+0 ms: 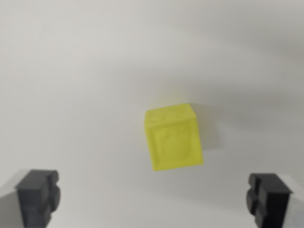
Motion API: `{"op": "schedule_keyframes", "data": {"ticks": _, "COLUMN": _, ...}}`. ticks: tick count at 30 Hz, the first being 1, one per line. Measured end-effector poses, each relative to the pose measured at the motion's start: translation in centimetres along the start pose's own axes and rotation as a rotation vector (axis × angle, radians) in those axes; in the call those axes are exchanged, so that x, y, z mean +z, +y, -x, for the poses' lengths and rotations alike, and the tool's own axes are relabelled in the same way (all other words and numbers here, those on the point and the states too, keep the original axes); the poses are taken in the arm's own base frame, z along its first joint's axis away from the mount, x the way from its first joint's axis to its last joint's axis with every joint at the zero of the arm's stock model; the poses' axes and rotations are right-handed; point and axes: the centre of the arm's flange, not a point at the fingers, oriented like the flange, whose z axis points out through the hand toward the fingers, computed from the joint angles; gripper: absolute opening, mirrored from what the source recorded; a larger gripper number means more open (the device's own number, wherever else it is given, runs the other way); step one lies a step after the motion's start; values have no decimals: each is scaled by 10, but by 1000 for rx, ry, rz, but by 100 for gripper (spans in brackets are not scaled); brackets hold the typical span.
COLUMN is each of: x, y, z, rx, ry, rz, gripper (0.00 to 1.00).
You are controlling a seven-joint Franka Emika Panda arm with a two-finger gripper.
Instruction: Pick yellow cube
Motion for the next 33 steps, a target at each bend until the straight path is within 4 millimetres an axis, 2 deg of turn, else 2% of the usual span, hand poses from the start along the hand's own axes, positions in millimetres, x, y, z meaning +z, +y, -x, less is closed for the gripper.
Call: {"op": "schedule_keyframes", "data": {"ticks": 33, "x": 83, "y": 29, "z": 8, "rx": -122, "ry": 1, "rz": -10, "gripper": 100}}
